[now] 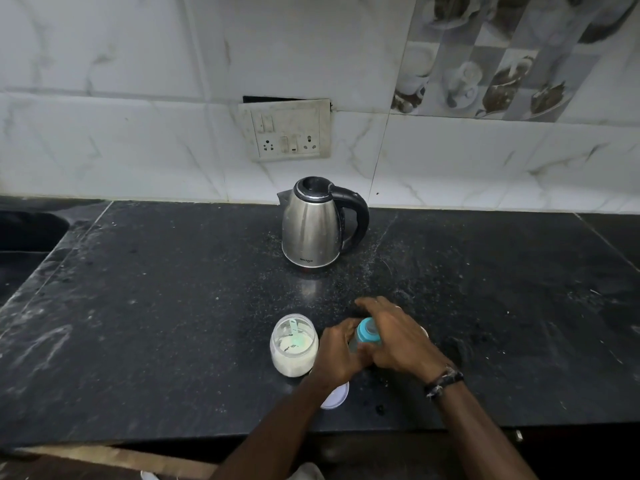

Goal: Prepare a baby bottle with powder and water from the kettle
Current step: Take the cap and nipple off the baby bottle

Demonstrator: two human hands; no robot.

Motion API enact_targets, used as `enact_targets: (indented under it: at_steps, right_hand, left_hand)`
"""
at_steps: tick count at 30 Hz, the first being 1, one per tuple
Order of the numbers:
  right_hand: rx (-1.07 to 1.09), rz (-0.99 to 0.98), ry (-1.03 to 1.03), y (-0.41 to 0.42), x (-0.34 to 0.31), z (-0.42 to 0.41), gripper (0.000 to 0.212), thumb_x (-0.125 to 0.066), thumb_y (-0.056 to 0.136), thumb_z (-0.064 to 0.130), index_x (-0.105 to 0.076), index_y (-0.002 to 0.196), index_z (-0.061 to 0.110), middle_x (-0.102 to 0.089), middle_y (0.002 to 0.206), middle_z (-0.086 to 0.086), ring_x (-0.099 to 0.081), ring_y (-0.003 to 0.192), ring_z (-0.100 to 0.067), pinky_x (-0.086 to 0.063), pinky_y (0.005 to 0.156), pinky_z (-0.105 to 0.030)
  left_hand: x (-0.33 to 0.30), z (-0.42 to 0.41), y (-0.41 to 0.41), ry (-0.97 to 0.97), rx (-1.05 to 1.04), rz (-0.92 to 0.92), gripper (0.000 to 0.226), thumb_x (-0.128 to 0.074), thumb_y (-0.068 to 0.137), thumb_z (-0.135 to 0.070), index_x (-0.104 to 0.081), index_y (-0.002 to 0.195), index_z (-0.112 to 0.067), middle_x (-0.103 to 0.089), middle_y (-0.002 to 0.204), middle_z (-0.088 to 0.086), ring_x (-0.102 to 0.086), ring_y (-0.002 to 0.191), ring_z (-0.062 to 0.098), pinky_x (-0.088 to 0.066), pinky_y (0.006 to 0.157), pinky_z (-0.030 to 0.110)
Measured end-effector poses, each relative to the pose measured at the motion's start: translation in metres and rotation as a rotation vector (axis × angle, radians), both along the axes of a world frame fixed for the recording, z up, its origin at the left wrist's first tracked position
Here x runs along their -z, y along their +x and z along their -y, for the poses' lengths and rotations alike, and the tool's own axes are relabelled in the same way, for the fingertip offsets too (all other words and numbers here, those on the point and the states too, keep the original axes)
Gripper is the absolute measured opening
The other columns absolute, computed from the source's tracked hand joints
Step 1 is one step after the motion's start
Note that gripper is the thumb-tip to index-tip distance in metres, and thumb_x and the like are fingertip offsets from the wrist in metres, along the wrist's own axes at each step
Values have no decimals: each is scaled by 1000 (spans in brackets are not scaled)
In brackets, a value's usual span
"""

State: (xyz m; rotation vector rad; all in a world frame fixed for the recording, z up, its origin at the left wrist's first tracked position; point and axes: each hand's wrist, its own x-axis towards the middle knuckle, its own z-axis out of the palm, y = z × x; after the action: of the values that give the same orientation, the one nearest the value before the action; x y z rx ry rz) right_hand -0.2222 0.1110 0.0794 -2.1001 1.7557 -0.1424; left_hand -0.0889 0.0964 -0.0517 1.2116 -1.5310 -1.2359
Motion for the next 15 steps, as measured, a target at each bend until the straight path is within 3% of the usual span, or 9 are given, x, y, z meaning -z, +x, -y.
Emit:
enact_targets:
  at_steps: [2,4,7,10,12,15]
  right_hand:
    - [92,-161,-120,6,0,-4,61,-63,81,56,-47,130,22,-50,122,0,-56,109,-22,-49,87,-35]
    - [142,-254,-164,9,0,-4,50,-56,84,60,-55,114,21,-55,113,-2,-60,100,-22,-49,78,-34]
    - [15,-169,-89,6,-1,0,36,-64,83,39,-58,115,23,-54,114,1,-57,105,-21,-48,81,-31]
    - [-73,-45,-8,2,-4,3,53,-70,77,26,-53,127,26,-51,121,4,-51,112,-18,-46,90,-30]
    - [-8,-84,-56,6,-5,-1,60,-69,79,43,-48,132,25,-49,124,3,-52,114,-19,-48,90,-33]
    - [128,-272,-135,13,-3,-4,56,-55,83,65,-54,118,21,-54,115,-2,-58,105,-24,-49,82,-36]
  left_hand:
    - [-3,-1,-1,-5,-8,28,37,-82,70,-38,-70,103,-26,-77,96,-7,-74,92,8,-61,82,37]
    - [-4,-1,-1,-12,-10,42,37,-81,68,-40,-69,101,-29,-77,93,-7,-74,89,8,-61,81,39]
    - [-4,0,-1,-15,4,36,46,-84,67,-38,-70,108,-24,-78,100,-6,-74,95,7,-61,85,42]
    - [-4,0,-1,-17,13,15,53,-86,68,-36,-70,116,-20,-78,107,-6,-74,101,6,-61,90,39]
    - [-5,-1,-1,-20,10,25,51,-83,68,-38,-70,114,-20,-78,105,-6,-74,99,7,-61,88,40]
    - [-7,-2,-1,-41,-11,47,40,-79,68,-42,-70,103,-26,-76,94,-9,-71,87,4,-60,78,35]
